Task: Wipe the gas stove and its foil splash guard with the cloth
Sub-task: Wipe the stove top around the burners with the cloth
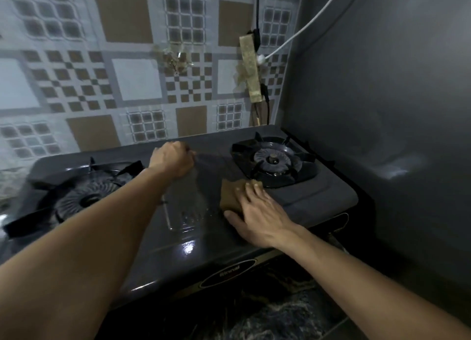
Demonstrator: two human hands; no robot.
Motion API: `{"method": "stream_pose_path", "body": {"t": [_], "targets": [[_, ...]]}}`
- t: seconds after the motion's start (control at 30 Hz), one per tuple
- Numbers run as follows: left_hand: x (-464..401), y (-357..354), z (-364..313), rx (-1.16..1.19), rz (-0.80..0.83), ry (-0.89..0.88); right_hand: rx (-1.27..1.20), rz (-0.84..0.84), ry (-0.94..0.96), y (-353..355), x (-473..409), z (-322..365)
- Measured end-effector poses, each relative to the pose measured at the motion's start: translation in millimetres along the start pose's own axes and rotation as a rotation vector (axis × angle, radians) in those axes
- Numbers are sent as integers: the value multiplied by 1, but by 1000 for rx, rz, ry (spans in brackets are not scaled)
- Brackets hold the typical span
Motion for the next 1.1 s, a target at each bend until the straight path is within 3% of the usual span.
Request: {"method": "stream_pose_path", "body": {"t": [0.3,0.5,0.63,0.8,1.0,1.1], "targets": [[18,0,72,-153,67,159,7,175,-44,-1,-136,24],[26,-3,75,40,-77,221,53,239,-139,-2,-221,26],[31,5,75,152,-156,255,93,218,-96,-10,-262,42],[32,10,70,191,-140,267,121,187,206,-16,-242,55],[31,6,80,315,-190,374,92,47,737,-21,-102,90],[32,6,81,384,-240,408,56,82,842,-16,-39,85]]}}
Point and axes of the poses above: each hand's wrist, its own x-axis away from the middle knuckle, its own y-axis out of the back of the hand, z = x × y, the point moved 3 cm from there along -x, towards the middle knuckle, and after that the axes turned 3 degrees about -z, right-handed, at the moved point
